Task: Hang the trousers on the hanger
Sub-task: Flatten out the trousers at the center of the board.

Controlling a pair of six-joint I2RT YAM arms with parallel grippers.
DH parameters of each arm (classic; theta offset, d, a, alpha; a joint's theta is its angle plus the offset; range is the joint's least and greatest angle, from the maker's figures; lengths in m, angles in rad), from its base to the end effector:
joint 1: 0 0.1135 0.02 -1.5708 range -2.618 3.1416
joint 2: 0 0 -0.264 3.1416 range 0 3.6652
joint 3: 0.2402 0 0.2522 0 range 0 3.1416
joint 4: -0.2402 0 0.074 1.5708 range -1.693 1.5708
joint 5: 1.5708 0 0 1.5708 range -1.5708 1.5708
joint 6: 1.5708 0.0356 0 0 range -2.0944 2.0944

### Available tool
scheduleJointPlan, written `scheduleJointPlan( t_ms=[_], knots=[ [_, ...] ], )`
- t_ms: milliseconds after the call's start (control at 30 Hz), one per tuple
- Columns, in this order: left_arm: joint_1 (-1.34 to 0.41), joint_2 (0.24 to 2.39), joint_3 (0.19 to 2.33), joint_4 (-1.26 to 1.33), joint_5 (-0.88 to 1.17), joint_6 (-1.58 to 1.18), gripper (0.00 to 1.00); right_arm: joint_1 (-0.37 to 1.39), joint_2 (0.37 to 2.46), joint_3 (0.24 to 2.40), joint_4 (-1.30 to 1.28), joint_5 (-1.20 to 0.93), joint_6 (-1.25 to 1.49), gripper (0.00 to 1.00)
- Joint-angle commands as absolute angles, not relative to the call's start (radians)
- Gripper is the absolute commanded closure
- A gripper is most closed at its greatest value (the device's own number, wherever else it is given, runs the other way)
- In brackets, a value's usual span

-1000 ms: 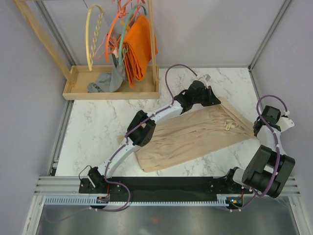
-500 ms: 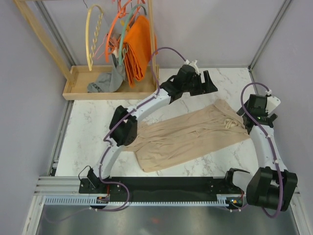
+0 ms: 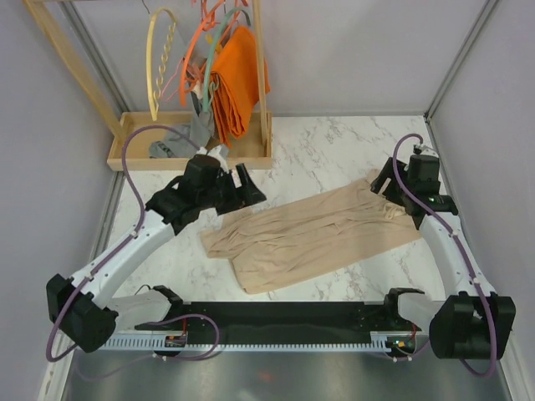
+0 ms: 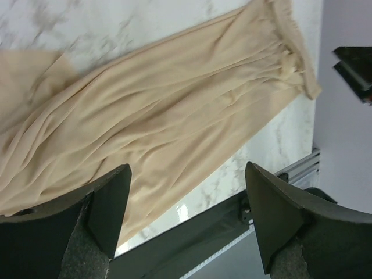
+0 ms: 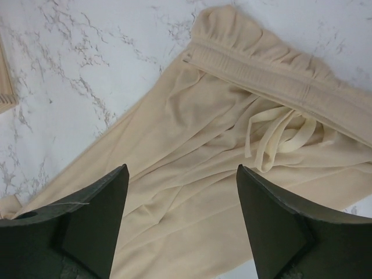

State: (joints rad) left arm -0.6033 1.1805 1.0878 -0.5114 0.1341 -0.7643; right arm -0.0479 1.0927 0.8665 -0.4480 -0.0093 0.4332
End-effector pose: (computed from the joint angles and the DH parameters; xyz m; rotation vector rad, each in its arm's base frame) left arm 0.2105 -0.1508 0.3326 -0.1050 2.3188 -0.8900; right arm 0.2361 -0.0110 0.2830 0.5321 2.1903 0.2178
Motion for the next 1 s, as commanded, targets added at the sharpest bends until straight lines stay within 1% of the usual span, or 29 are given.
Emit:
scheduleJointPlan(
  t_ms=[0,67,100,167,200,333,367,433,500,533,600,667,800,967],
  knots=[
    [-0.558,1.010,0.980,-0.595,0.164,-0.815,0.14,-0.029,1.166,0.906,-0.378,-0.015,0.459,0.19],
    [-0.542,0.957,0.939,-0.623,0.163,-0.827,0.14,-0.005,1.235,0.926,-0.327,0.035,0.471,0.24],
    [-0.540,0.924,0.919,-0.626,0.170,-0.831,0.14,-0.005,1.299,0.960,-0.322,0.122,0.474,0.27],
    [-0.537,0.913,0.914,-0.627,0.186,-0.825,0.14,0.040,1.374,1.000,-0.321,0.187,0.488,0.30],
    [-0.535,0.917,0.919,-0.632,0.192,-0.816,0.14,0.047,1.450,1.043,-0.319,0.239,0.495,0.32],
    [-0.534,0.946,0.940,-0.690,0.163,-0.782,0.14,0.100,1.630,1.179,-0.346,0.377,0.491,0.32],
    [-0.534,0.950,0.942,-0.743,0.163,-0.785,0.14,0.118,1.659,1.208,-0.356,0.411,0.492,0.32],
    [-0.534,0.957,0.934,-0.767,0.205,-0.779,0.16,0.132,1.736,1.290,-0.394,0.506,0.492,0.32],
    [-0.534,0.962,0.927,-0.824,0.216,-0.778,0.18,0.135,1.813,1.368,-0.440,0.534,0.497,0.32],
    [-0.532,0.963,0.925,-0.847,0.231,-0.770,0.19,0.137,1.834,1.396,-0.503,0.558,0.505,0.32],
    [-0.532,0.956,0.914,-0.879,0.253,-0.759,0.22,0.150,1.877,1.436,-0.537,0.598,0.509,0.32],
    [-0.532,0.940,0.897,-0.900,0.252,-0.759,0.22,0.173,1.900,1.450,-0.557,0.662,0.517,0.34],
    [-0.531,0.919,0.884,-0.931,0.256,-0.761,0.22,0.179,1.995,1.543,-0.612,0.666,0.517,0.36],
    [-0.515,0.960,0.899,-0.948,0.261,-0.715,0.22,0.186,2.059,1.589,-0.646,0.683,0.526,0.39]
  ],
)
